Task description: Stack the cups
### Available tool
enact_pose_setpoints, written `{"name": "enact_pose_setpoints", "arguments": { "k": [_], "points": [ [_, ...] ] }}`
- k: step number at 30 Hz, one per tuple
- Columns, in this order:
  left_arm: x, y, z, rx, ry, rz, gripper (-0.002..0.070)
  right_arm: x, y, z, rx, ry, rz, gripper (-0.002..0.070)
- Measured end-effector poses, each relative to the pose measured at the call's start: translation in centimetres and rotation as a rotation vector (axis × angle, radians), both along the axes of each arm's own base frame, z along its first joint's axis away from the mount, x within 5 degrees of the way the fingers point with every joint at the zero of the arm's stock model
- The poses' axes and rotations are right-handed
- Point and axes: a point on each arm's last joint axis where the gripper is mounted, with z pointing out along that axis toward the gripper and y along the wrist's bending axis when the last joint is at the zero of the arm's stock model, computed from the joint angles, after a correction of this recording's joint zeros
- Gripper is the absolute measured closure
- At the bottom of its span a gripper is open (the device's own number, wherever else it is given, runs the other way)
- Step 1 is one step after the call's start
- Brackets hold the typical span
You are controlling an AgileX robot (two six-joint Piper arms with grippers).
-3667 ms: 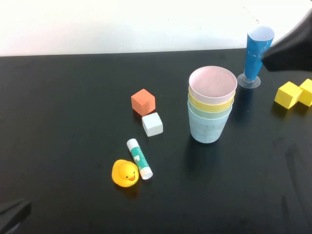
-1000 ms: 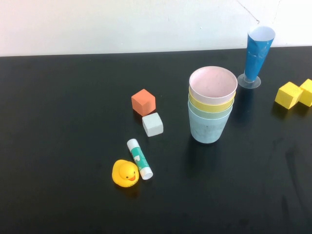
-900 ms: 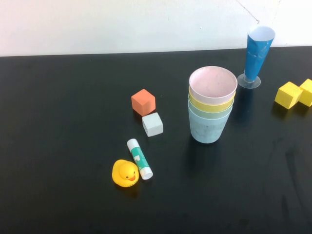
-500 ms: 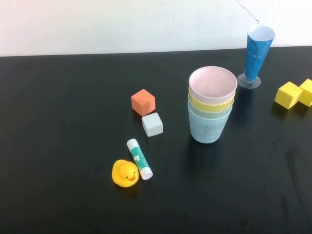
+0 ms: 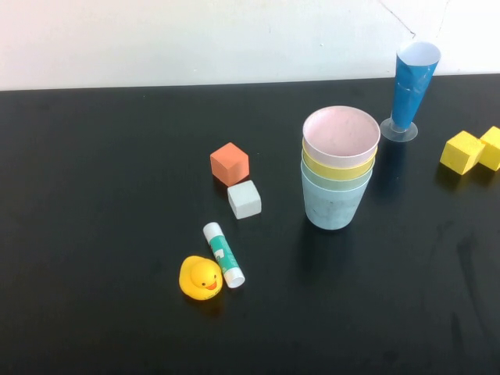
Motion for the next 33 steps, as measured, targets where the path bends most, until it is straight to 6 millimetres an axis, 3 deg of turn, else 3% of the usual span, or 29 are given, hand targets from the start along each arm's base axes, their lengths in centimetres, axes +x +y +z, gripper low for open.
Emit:
{"name": "enact_pose_setpoints", "arguments": {
  "k": [5, 12, 16, 23, 26, 33],
  "points": [
    [0.3, -0.2, -0.7, 0.014, -0.005, -0.002, 0.0673, 0.0, 0.0, 0.0, 0.000, 0.000, 0.000, 0.0679],
    [1.8, -1.2, -6.0, 0.043, -0.010, 0.061, 0.0673, 0.0, 0.0, 0.0, 0.000, 0.000, 0.000, 0.0679],
    [2.1, -1.2, -7.4, -0.032, -0.001, 0.173, 0.0673, 0.0, 0.0, 0.0, -0.001, 0.000, 0.000, 0.0679],
    [3.0, -0.4, -9.4, -0.082, -0.113, 0.426, 0.0673, 0.0, 0.0, 0.0, -0.001, 0.000, 0.000, 0.0679],
    [3.1, -0.1, -9.1, -0.161, -0.158, 0.495, 0.0673, 0.0, 0.0, 0.0, -0.001, 0.000, 0.000, 0.0679],
    [3.0, 0.0, -10.3, -0.064, -0.044, 0.503, 0.0673, 0.0, 0.0, 0.0, -0.001, 0.000, 0.000, 0.0679]
  ]
}}
